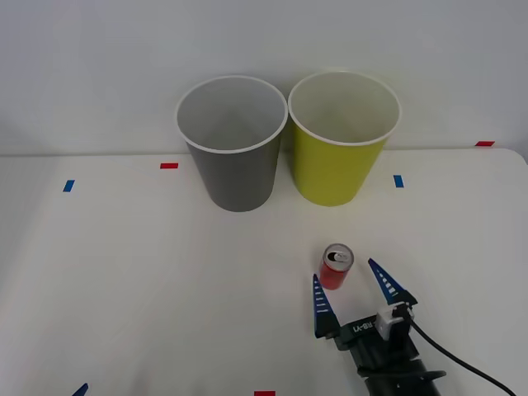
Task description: Put cans in the gray bin and PET bottles in the light green bin.
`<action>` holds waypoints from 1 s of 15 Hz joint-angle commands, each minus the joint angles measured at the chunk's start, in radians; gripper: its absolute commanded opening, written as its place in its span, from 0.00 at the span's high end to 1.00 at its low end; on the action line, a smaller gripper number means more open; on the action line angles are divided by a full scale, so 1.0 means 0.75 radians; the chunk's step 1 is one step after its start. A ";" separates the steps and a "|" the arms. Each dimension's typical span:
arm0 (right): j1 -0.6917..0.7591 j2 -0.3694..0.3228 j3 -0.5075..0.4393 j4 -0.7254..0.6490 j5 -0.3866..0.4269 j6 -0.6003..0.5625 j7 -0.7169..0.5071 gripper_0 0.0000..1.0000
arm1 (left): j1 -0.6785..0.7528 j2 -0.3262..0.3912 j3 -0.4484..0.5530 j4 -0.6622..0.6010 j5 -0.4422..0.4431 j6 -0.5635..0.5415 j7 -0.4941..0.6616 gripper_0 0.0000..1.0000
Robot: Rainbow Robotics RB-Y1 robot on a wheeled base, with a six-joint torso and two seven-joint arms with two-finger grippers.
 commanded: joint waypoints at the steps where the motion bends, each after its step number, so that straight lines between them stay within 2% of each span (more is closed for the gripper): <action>1: -0.057 0.012 -0.026 0.016 -0.011 0.054 0.016 0.00 | 0.000 0.000 0.000 0.000 0.000 0.000 0.000 0.00; 4: -0.116 0.048 -0.026 0.104 -0.029 0.038 0.018 0.00 | 0.000 0.000 0.000 0.000 0.000 0.000 0.000 0.00; 9: -0.159 0.071 -0.032 0.112 -0.056 0.056 0.039 0.00 | 0.000 0.000 0.000 0.000 0.000 0.000 0.000 0.00; 11: -0.157 0.067 -0.038 0.110 -0.058 0.056 0.049 0.88 | 0.000 0.000 0.000 0.000 0.000 0.000 0.000 0.00; 13: -0.157 0.069 -0.038 0.112 -0.076 0.059 0.051 0.98 | 0.000 0.000 0.000 0.000 0.000 0.000 0.000 0.00; 15: -0.157 0.077 -0.038 0.110 -0.089 0.059 0.053 1.00 | 0.000 0.000 0.000 0.000 0.000 0.000 0.000 0.00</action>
